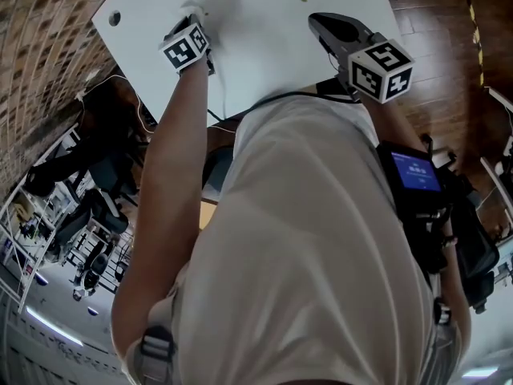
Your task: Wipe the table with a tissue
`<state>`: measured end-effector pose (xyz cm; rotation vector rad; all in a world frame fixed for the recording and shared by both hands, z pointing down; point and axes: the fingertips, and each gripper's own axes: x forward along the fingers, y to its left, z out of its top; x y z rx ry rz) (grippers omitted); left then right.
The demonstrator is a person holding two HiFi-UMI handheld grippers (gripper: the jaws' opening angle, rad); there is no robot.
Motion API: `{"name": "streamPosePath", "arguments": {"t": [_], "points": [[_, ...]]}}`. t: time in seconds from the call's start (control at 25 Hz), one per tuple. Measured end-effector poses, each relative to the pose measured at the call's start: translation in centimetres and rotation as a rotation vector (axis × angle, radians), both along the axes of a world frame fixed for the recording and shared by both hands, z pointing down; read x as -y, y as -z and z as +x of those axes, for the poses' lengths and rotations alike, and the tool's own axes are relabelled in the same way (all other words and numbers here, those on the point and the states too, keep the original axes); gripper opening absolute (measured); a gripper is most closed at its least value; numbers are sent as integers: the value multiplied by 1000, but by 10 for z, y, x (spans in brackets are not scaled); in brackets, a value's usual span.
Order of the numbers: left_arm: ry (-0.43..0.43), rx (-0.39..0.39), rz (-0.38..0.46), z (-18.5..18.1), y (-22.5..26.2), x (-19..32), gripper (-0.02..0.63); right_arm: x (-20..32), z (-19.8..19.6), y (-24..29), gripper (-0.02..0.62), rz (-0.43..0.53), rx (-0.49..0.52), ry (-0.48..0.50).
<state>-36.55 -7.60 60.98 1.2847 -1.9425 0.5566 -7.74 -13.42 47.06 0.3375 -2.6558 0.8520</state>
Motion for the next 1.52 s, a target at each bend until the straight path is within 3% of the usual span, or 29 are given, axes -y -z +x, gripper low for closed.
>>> {"name": "streamPosePath", "arguments": {"t": [0.52,0.96,1.08,1.24,1.4,1.52], "points": [[-8,30,18,49,3,16,23,10,7,0,8,-9,12,22],[-17,8,37,96,0,19,23,22,17,0,8,-13,26,37],[-56,-70,52,116,0,22,23,24,17,1,8,-13,34,45],[-160,-272,122,154,7,25,24,29,17,2,8,-20,47,62],[-170,-289,182,170,17,18,25,36,17,5,8,-24,58,74],[-148,-268,185,159,20,12,25,38,13,6,8,-26,66,87]]}}
